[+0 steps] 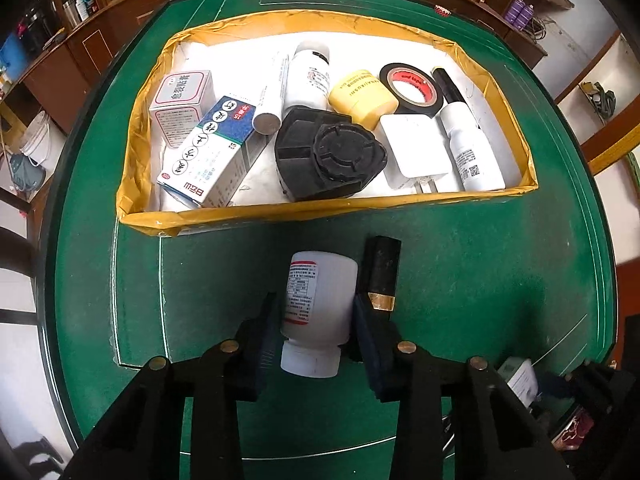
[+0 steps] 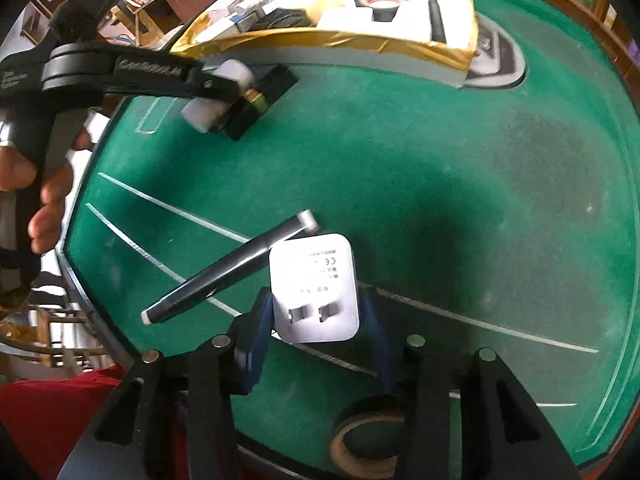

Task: Organize rigid objects
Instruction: 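Grasp the white pill bottle with the left tool while the right tool grasps the white plug charger, then lift and carry the pill bottle and plug charger toward the tray with both tools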

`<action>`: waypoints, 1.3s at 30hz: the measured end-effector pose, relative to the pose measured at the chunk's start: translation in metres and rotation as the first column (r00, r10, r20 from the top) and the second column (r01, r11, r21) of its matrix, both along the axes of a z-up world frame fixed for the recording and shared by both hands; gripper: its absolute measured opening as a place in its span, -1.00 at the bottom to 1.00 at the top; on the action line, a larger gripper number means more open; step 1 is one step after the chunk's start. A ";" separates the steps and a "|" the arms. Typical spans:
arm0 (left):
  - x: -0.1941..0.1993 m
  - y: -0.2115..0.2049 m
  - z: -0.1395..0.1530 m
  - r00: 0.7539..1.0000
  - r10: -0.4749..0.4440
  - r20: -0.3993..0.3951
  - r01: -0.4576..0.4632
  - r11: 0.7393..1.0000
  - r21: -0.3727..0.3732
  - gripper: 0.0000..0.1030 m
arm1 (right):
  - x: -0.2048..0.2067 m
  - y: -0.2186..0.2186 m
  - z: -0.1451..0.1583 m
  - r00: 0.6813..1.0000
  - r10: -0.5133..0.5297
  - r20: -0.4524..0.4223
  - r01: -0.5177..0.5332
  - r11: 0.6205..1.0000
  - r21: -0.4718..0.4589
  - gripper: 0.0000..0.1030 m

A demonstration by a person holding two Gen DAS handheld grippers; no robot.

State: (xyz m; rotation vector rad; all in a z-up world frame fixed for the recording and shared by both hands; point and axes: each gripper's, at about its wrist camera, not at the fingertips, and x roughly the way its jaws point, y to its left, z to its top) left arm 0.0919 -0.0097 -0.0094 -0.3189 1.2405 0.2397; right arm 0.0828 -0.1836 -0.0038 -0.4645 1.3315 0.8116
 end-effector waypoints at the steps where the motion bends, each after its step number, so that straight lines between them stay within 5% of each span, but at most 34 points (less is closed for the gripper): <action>1: 0.000 0.000 0.000 1.000 -0.001 0.000 0.001 1.000 0.000 -0.24 | 0.003 -0.001 0.000 1.000 -0.006 0.013 0.006 1.000 -0.007 -0.17; 19: 0.003 0.001 -0.015 1.000 -0.007 -0.030 0.007 1.000 0.013 -0.25 | 0.024 -0.014 -0.004 0.998 -0.058 0.030 0.059 0.998 -0.025 -0.21; 39: -0.014 0.003 -0.018 0.999 -0.018 -0.034 0.019 1.000 0.010 -0.26 | 0.036 0.021 -0.001 0.997 -0.042 0.061 0.043 0.999 -0.026 -0.22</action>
